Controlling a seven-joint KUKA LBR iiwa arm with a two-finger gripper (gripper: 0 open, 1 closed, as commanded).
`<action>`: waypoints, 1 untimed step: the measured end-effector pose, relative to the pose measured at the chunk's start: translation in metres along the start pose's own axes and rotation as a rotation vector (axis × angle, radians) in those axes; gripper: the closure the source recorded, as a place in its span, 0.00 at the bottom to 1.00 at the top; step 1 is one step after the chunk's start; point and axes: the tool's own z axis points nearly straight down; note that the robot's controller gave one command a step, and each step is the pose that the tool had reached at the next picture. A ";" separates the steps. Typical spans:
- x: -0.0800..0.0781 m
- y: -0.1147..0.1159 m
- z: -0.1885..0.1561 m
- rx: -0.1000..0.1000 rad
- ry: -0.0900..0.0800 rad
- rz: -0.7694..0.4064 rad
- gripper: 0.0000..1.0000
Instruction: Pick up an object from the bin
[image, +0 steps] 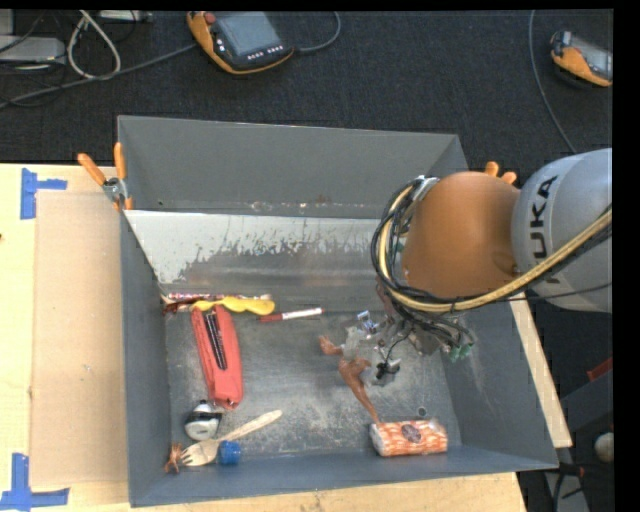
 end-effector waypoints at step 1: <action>-0.011 -0.028 0.045 0.002 -0.004 -0.232 1.00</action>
Offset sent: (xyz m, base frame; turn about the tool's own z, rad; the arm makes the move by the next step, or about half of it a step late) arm 0.0179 0.0105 0.1293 -0.0539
